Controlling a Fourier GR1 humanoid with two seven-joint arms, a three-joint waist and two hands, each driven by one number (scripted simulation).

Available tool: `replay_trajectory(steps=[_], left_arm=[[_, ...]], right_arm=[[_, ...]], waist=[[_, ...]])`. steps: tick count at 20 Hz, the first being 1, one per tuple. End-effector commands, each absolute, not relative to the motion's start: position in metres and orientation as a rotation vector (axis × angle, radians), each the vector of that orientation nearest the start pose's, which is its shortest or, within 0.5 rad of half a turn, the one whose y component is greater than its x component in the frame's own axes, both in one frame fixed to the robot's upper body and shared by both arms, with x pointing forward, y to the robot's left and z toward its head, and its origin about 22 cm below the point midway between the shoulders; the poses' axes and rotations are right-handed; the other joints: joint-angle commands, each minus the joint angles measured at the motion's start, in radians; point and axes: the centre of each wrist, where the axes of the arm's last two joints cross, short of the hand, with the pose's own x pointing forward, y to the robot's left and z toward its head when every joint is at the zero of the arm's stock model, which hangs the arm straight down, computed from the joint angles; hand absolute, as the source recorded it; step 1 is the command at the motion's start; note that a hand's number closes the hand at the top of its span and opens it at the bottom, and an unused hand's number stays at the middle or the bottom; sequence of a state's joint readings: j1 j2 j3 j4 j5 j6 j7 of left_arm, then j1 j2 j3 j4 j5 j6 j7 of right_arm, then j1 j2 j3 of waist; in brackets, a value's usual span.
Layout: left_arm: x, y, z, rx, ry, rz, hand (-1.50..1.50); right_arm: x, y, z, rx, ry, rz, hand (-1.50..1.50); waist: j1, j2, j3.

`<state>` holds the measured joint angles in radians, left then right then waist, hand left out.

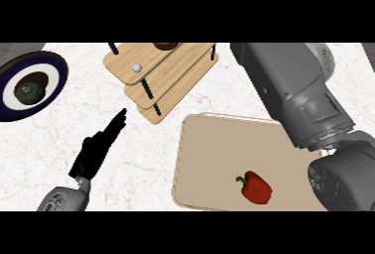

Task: Pick the cupcake from the tray and place it in the tiered shelf

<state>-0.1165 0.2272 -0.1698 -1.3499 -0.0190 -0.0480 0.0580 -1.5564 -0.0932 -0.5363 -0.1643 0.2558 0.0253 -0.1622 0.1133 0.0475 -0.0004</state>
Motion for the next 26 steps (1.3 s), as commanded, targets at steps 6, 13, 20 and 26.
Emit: replay_trajectory(steps=[6, 13, 20, 26], left_arm=[[0.259, 0.227, -0.027, 0.053, -1.367, -0.371, 0.0], [0.257, 0.245, -0.022, 0.074, -1.395, -0.368, 0.0], [0.262, 0.237, -0.022, 0.051, -1.385, -0.381, 0.0], [0.268, 0.237, -0.017, 0.036, -1.374, -0.381, 0.0]], right_arm=[[0.49, -0.202, 0.244, -0.081, -1.742, 0.003, -1.5], [0.479, -0.291, 0.236, -0.089, -1.779, 0.059, -1.5], [0.467, -0.333, 0.233, -0.079, -1.813, 0.158, -1.5], [0.464, -0.343, 0.228, -0.132, -1.801, 0.218, -1.5]], waist=[[-0.009, 0.008, 0.0], [0.0, 0.008, 0.003], [0.009, 0.015, 0.004], [0.02, 0.017, 0.004]])
